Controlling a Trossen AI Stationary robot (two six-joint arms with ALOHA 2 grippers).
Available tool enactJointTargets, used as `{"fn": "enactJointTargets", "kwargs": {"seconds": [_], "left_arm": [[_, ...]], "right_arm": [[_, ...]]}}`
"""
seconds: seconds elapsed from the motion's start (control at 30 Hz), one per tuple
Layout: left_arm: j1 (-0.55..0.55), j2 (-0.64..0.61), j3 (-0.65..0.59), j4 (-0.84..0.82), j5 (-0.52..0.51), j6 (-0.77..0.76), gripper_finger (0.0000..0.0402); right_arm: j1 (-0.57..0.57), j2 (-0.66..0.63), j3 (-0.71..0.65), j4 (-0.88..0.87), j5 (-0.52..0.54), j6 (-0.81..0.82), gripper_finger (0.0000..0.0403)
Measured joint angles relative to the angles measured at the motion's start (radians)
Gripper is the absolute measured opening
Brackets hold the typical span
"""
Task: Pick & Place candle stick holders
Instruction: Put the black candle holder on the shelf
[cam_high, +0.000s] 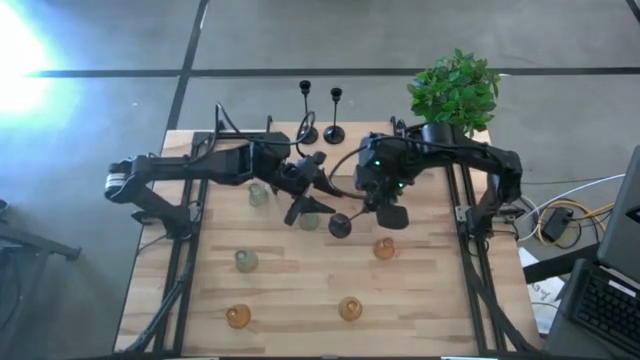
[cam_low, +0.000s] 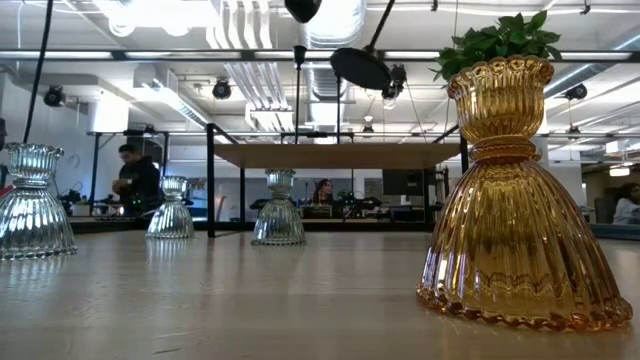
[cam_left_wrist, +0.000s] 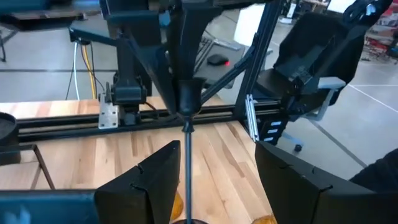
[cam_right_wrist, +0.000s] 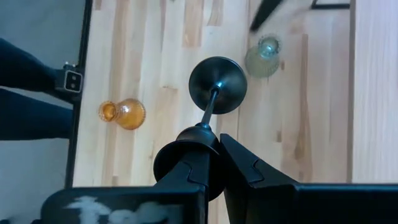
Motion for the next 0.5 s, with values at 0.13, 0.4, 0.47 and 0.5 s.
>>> {"fn": "enactJointTargets", "kwargs": {"seconds": [0.13, 0.4, 0.47, 0.5], "left_arm": [[-0.001, 0.026, 0.013, -0.016, 0.009, 0.002, 0.0213], [-0.003, 0.059, 0.015, -0.059, 0.016, 0.003, 0.0213], [-0.003, 0.061, 0.007, -0.061, 0.016, 0.004, 0.0213], [-0.003, 0.063, 0.005, -0.067, 0.015, 0.004, 0.0213]], "right_arm": [[-0.01, 0.031, 0.058, 0.001, -0.004, -0.037, 0.0012], [-0.014, 0.051, 0.118, -0.001, -0.011, -0.051, 0.0012], [-0.014, 0.046, 0.119, 0.001, -0.011, -0.046, 0.0012], [-0.014, 0.045, 0.119, 0.0, -0.011, -0.046, 0.0012]]}}
